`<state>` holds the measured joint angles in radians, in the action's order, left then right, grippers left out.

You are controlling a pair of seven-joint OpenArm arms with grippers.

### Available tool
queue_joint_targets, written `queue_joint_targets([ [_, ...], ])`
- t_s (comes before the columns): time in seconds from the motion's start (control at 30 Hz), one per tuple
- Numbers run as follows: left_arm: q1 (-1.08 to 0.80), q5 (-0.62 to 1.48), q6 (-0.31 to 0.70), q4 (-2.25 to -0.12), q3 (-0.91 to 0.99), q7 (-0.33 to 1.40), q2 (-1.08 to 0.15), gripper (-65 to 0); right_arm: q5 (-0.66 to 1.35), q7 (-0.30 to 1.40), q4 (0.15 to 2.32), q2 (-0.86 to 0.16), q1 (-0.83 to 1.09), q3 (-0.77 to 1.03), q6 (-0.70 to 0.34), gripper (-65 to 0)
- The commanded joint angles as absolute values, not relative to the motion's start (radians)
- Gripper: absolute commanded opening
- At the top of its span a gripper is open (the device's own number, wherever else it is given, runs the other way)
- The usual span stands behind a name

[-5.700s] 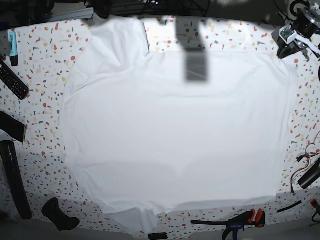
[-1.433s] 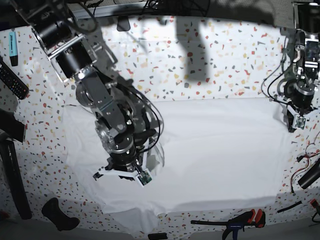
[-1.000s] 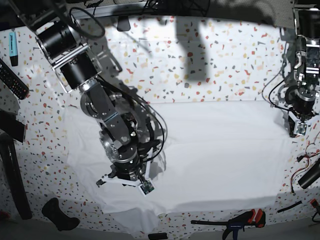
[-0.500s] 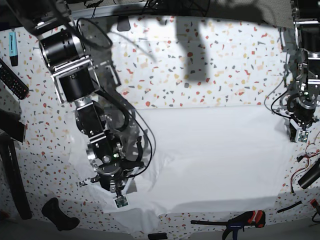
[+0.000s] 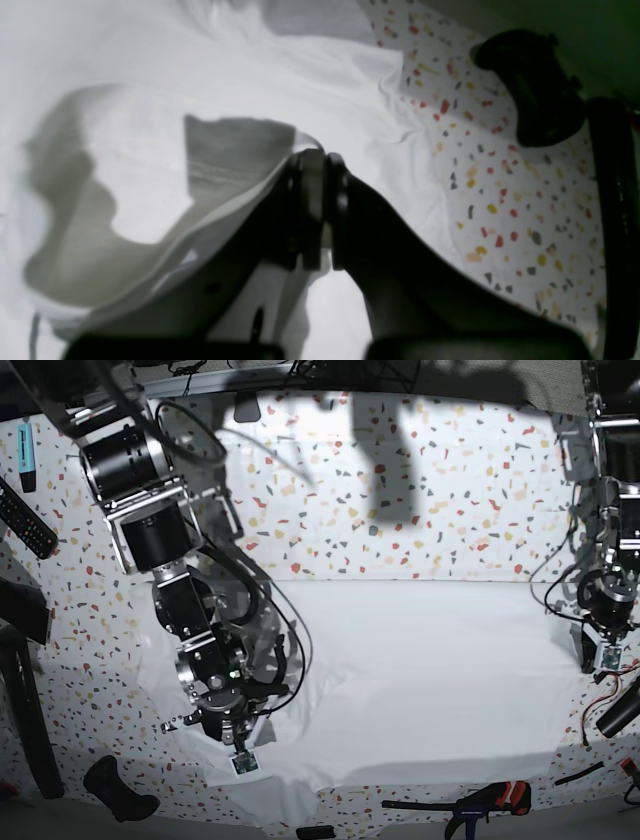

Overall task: Fold the T-shirt properly
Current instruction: 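Drag the grasped fabric with the right gripper toward the hem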

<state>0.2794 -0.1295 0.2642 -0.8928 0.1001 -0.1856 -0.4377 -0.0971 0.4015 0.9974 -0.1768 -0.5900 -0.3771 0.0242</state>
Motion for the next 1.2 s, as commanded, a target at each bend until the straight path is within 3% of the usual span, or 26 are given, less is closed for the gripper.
queue_joint_targets([
  [0.0,0.300,-0.122,0.270,-0.896,0.107,-0.211,-0.460,-65.0,-0.104,0.382,1.014,-0.177,-0.629,-0.373,0.032,-65.0],
  [0.37,0.299,-0.122,0.290,-0.878,0.107,-0.211,-0.460,-65.0,-0.232,0.359,1.014,-0.175,-0.629,-0.372,0.033,-65.0],
  [0.4,0.299,-0.122,0.290,-0.878,0.107,-0.211,-0.460,-65.0,-0.228,0.345,1.014,-0.175,-0.629,-0.373,0.033,-61.2],
  [0.5,0.299,-0.122,0.290,-0.878,0.107,-0.211,-0.460,-65.0,-0.228,0.266,1.014,-0.175,-0.629,-0.372,0.034,-39.2],
  [0.57,0.299,-0.122,0.290,-0.878,0.107,-0.211,-0.460,-65.0,-0.228,0.247,1.014,-0.174,-0.631,-0.373,0.034,-31.2],
  [0.93,0.302,-0.122,0.289,-0.878,0.107,-0.215,-0.460,-65.0,-0.226,0.252,1.014,-0.174,-0.628,-0.373,0.034,-30.9],
  [1.17,0.302,-0.122,0.289,-0.878,0.107,-0.241,-0.460,-65.0,-0.175,0.375,1.014,-0.174,-0.628,-0.373,0.033,-31.0],
])
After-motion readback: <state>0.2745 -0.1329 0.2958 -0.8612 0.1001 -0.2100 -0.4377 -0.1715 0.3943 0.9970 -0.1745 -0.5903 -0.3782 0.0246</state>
